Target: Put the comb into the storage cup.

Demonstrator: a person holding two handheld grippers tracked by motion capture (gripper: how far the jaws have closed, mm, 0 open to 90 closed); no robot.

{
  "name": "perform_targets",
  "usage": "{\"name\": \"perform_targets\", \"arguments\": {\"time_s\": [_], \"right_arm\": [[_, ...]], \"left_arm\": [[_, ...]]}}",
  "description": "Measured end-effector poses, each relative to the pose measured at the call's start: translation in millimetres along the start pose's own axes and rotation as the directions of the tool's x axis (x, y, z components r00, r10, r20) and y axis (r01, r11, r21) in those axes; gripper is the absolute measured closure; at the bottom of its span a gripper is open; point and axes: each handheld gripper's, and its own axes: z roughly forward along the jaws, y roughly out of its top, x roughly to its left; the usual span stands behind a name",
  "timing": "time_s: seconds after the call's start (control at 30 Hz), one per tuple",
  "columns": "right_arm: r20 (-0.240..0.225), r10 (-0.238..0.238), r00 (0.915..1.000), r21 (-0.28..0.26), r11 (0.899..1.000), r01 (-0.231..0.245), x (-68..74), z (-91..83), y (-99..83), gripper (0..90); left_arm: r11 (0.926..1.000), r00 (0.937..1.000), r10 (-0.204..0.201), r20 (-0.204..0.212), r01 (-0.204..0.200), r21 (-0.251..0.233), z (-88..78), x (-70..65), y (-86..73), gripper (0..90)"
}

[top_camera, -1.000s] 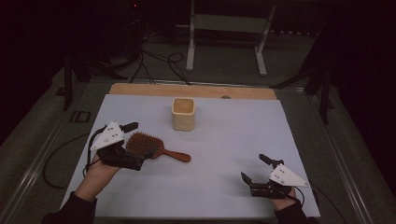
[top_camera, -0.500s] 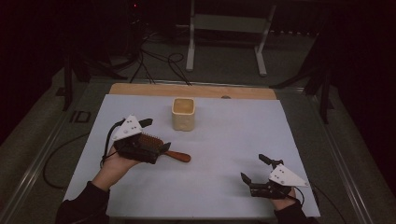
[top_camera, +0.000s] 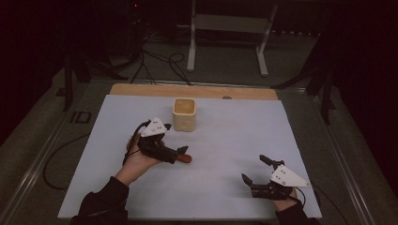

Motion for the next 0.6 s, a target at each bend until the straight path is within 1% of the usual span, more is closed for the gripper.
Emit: {"name": "perform_targets", "arguments": {"time_s": [0.1, 0.2, 0.27, 0.37, 0.43, 0.5, 0.57, 0.6], "right_arm": [[-0.003, 0.008, 1.0, -0.001, 1.0, -0.008, -0.6, -0.1, 0.0, 9.6], [-0.004, 0.004, 1.0, -0.004, 1.0, -0.004, -0.3, -0.3, 0.0, 9.6], [-0.004, 0.006, 1.0, -0.005, 1.0, -0.006, -0.6, -0.2, 0.1, 9.6], [-0.004, 0.003, 1.0, -0.004, 1.0, -0.003, -0.1, 0.0, 0.1, 9.6], [-0.005, 0.012, 0.9999, -0.005, 1.0, -0.012, -0.7, 0.0, -0.2, 9.6], [-0.004, 0.011, 0.9999, -0.009, 1.0, -0.011, -1.1, -0.1, 0.0, 9.6], [-0.005, 0.007, 1.0, -0.007, 1.0, -0.007, -0.9, -0.2, -0.2, 9.6], [-0.006, 0.01, 0.9999, -0.007, 1.0, -0.01, -0.9, -0.1, -0.3, 9.6]], "left_arm": [[0.9999, 0.9999, -0.01, -0.008, 0.01, 0.014, 7.0, 0.2, -3.1, 0.0], [0.9992, 0.9998, -0.021, -0.006, 0.021, 0.034, 15.2, 0.4, -6.6, 0.0], [0.9989, 0.9995, -0.031, -0.004, 0.031, 0.034, 20.2, 0.2, -9.0, 0.8], [0.9985, 0.9995, -0.028, -0.012, 0.028, 0.047, 27.5, -0.2, -11.9, 1.6], [0.998, 0.9992, -0.037, -0.012, 0.037, 0.05, 32.0, -0.2, -13.8, 2.2], [0.9971, 0.999, -0.045, -0.001, 0.045, 0.062, 36.5, -0.3, -15.8, 4.1], [0.9964, 0.9991, -0.042, 0.001, 0.042, 0.073, 40.6, -0.7, -18.1, 7.3], [0.996, 0.9988, -0.048, 0.003, 0.048, 0.076, 42.8, -1.0, -19.4, 8.6]]}}
